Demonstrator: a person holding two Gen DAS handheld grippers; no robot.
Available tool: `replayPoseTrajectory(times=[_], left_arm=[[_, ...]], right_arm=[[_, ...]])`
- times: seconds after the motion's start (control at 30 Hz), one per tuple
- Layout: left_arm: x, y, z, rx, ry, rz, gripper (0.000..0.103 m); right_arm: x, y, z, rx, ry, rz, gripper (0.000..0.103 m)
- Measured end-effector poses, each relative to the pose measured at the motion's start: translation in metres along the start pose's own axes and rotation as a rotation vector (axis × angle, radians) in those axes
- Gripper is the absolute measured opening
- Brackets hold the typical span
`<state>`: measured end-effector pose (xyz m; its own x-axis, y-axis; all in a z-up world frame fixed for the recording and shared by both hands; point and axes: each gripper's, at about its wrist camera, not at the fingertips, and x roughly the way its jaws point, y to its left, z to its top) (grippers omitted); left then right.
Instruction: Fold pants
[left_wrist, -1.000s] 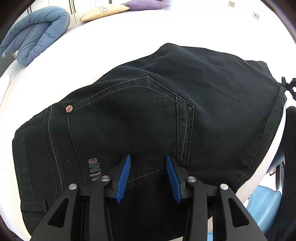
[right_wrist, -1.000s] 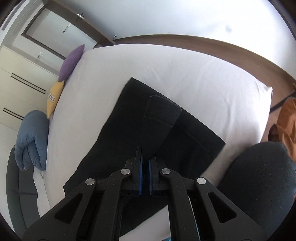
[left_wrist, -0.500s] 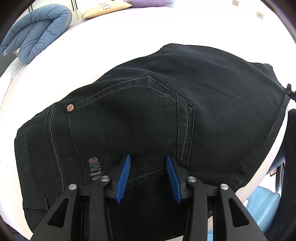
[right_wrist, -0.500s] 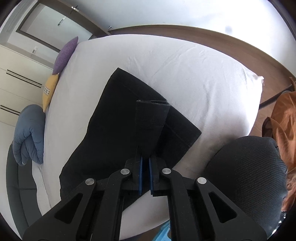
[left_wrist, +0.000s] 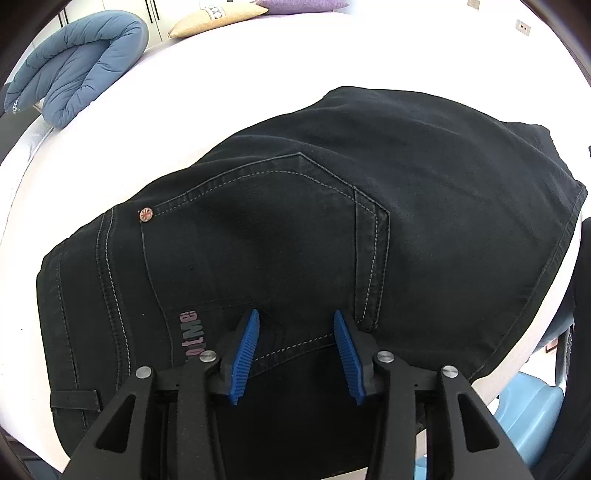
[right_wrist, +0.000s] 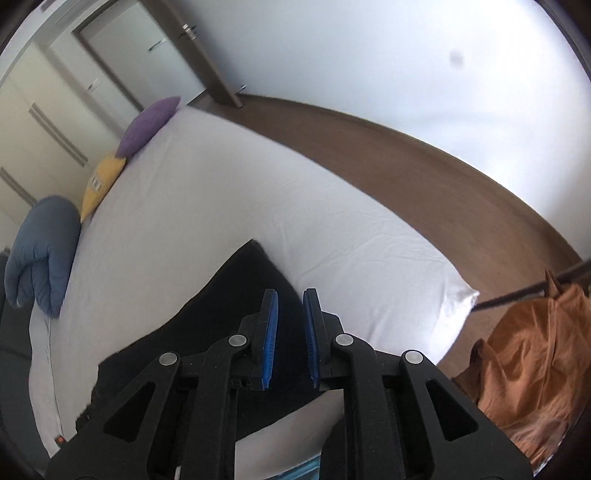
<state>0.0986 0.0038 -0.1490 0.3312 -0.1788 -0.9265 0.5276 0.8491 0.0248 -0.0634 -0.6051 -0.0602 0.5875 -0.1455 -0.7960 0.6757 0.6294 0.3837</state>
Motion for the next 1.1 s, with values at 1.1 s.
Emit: replayPoseTrajectory(times=[1.1], left_arm=[[-0.037,-0.031,0.008,-0.074,-0.164,0.032,0.064]], right_arm=[[0.165,0.071,0.005,-0.383,0.221,0.071,0.0]])
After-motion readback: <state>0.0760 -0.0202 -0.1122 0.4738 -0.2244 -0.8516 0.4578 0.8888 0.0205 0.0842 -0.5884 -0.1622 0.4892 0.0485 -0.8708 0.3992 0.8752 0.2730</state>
